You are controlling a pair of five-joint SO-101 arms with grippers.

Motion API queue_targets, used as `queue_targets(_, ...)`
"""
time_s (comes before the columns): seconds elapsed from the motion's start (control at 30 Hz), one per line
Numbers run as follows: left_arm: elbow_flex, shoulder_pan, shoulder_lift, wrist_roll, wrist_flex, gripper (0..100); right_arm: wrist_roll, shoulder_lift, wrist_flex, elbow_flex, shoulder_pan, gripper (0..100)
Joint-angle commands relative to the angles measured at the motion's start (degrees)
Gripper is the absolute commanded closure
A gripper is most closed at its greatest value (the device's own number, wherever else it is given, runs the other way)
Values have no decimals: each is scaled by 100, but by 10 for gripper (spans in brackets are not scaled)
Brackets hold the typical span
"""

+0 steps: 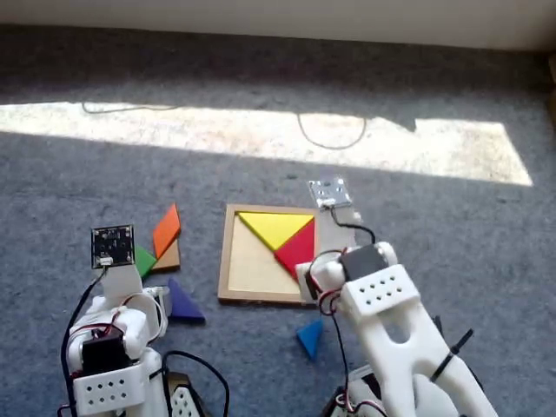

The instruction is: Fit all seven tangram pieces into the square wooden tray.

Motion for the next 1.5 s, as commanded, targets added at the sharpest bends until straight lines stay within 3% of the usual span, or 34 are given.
queue_targets(0.0,110,-48,-286,18,44,815,-923,-426,-541,936,-4,867)
queue_targets(0.13,110,-48,-286,18,44,815,-1424,-224,-57,813,-382,671)
queue_targets(0.53,110,-48,-286,18,44,815,-2637,1323,286,-75,-1833,668)
queue_targets(0.8,110,-48,-286,18,44,815,-2734,2334,92,-127,-1982,670)
queue_targets(0.9,110,-48,-286,18,44,815,-2690,2422,-198,-84,-1982,731)
queue_targets(1.13,110,-48,-286,18,44,815,-2681,2053,-295,-84,-1974,995)
queue_targets(1.3,110,-48,-286,18,44,815,-2664,1349,338,-119,-1842,991)
queue_targets(1.47,110,-48,-286,18,44,815,-2136,92,989,-611,-1508,991)
